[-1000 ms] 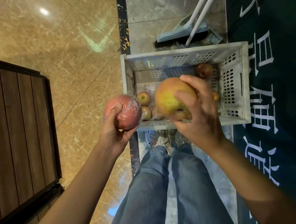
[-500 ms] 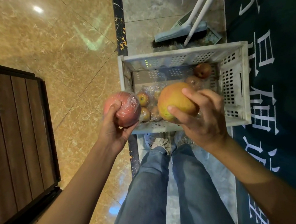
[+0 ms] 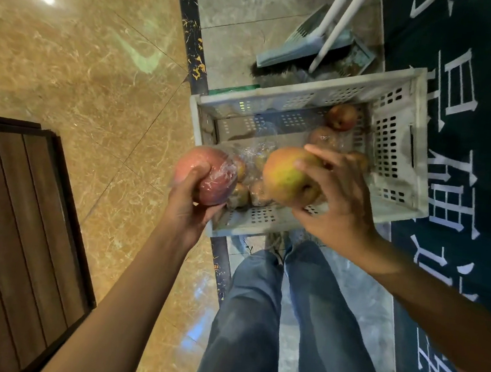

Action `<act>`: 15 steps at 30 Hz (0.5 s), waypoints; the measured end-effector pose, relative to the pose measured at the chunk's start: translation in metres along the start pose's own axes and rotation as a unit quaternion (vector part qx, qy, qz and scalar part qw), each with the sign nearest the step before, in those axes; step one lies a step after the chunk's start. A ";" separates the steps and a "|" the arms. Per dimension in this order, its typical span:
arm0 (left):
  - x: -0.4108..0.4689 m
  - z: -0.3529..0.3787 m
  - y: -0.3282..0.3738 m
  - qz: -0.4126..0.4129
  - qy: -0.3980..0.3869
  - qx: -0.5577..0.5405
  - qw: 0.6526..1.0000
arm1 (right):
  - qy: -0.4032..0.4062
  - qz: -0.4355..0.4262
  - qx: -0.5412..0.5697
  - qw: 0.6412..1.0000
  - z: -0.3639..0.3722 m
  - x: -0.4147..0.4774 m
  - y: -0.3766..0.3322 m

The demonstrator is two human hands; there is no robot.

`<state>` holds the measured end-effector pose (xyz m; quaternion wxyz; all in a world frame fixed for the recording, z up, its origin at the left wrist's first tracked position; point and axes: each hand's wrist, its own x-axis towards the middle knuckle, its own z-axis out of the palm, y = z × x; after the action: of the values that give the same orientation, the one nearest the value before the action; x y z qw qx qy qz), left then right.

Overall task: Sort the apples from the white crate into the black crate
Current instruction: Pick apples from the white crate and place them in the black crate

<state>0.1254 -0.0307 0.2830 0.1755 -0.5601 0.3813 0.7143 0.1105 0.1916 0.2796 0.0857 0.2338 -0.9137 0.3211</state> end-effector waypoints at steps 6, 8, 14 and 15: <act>0.088 0.035 -0.010 0.018 0.039 0.100 0.994 | -0.029 0.202 0.045 0.978 0.053 -0.006 0.059; 0.133 0.045 -0.018 0.031 0.058 0.146 0.987 | -0.030 0.232 0.043 0.971 0.081 -0.009 0.088; 0.267 0.062 -0.037 0.063 0.098 0.223 0.968 | -0.023 0.285 0.054 0.957 0.169 -0.029 0.174; 0.281 0.064 -0.039 0.072 0.104 0.227 0.966 | -0.028 0.293 0.066 0.953 0.182 -0.033 0.185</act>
<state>0.0219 -0.0076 0.0118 0.2054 -0.5480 0.5887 0.5576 0.0489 0.2164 0.0269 -0.0534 -0.0302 -0.9210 0.3848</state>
